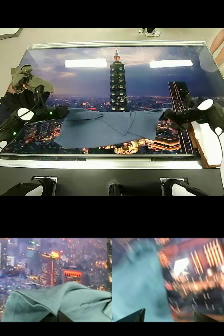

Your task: Fold the shirts.

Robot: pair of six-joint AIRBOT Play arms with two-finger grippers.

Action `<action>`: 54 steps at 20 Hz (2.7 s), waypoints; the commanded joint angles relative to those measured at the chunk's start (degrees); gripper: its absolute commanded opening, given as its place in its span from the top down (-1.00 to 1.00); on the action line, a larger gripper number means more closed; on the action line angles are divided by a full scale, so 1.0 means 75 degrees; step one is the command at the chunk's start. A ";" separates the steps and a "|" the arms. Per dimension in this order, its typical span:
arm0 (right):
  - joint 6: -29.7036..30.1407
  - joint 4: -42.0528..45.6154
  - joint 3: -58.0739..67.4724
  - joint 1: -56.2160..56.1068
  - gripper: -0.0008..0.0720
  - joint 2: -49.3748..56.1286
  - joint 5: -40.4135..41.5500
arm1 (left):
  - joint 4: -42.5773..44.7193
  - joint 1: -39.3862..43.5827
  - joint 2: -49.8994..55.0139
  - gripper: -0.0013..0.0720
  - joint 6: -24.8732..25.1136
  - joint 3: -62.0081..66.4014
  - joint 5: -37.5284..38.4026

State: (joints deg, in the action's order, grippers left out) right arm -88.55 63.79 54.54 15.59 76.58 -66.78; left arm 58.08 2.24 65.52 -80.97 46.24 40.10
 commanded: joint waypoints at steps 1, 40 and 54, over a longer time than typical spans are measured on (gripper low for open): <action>0.0472 -0.0259 -0.0734 -0.0012 -0.78 0.0254 -0.1128 | -0.0009 0.0029 0.0047 0.90 0.0006 -0.0003 0.0224; -0.1606 0.3488 0.5843 -0.0017 0.87 -0.5648 0.0863 | 0.2801 -0.1781 -0.4322 0.90 -0.1445 0.6441 0.2066; -0.1314 0.2122 0.3608 -0.0017 0.87 -0.4144 -0.2955 | 0.1620 -0.1746 -0.3783 0.90 -0.0638 0.2742 0.3681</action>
State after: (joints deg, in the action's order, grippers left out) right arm -98.76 80.71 84.93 15.44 42.50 -92.99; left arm 72.16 -10.90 34.46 -87.61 70.04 71.55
